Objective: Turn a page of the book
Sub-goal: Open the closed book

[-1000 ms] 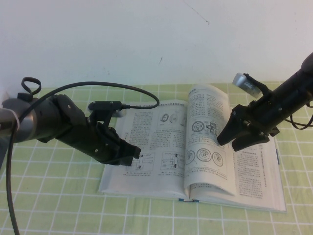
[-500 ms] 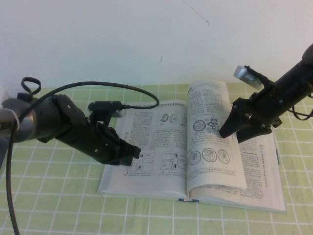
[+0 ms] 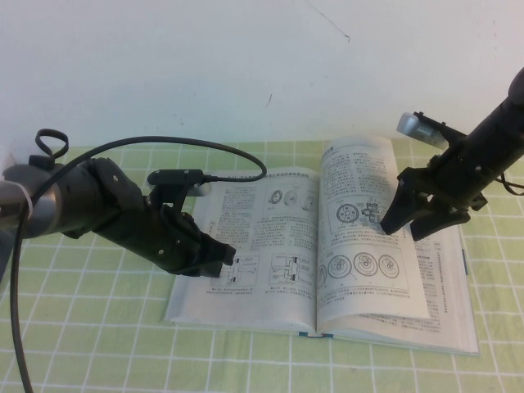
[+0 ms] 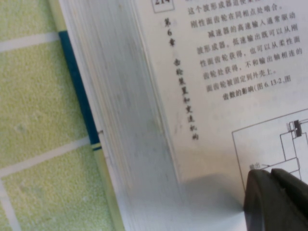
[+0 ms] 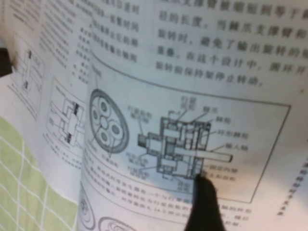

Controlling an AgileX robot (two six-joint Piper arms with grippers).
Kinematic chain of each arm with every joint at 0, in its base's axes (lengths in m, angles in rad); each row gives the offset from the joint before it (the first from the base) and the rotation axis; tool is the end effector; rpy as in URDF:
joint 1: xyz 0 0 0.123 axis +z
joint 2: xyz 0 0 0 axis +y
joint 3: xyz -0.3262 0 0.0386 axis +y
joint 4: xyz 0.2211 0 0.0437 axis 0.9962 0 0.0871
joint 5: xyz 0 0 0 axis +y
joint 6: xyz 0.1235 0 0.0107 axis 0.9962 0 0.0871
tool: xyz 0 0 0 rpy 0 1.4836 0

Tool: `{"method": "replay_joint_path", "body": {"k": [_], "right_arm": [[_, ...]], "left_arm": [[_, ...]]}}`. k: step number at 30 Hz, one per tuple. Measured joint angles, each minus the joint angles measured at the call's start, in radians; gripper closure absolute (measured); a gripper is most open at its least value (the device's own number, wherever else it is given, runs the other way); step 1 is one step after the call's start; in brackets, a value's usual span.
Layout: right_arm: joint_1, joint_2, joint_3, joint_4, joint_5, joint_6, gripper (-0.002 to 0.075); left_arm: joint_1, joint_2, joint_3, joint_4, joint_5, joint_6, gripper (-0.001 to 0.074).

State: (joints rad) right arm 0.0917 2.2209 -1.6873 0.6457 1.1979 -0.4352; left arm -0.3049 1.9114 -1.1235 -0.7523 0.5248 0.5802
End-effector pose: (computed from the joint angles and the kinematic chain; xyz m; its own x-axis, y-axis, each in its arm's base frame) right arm 0.4334 0.1096 0.1818 -0.9684 -0.2276 -0.1023 -0.2456 0.7975 0.5510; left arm 0.3545 -0.1561 0.1878 -0.8893 0.1810 -0.4201 0.3425 0.8722 -0.3492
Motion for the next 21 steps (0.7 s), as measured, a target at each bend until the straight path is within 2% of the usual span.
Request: {"method": "replay_joint_path", "body": {"k": [10,21], "right_arm": [[0.000,-0.024,-0.039,-0.025,0.005,0.020,0.0265],[0.000,-0.030,-0.047,0.020,0.005,0.072,0.0265]], "left_arm": [[0.000,0.000,0.000,0.000,0.000,0.000,0.0738],[0.000,0.000,0.000,0.000,0.000,0.005,0.0738]]}}
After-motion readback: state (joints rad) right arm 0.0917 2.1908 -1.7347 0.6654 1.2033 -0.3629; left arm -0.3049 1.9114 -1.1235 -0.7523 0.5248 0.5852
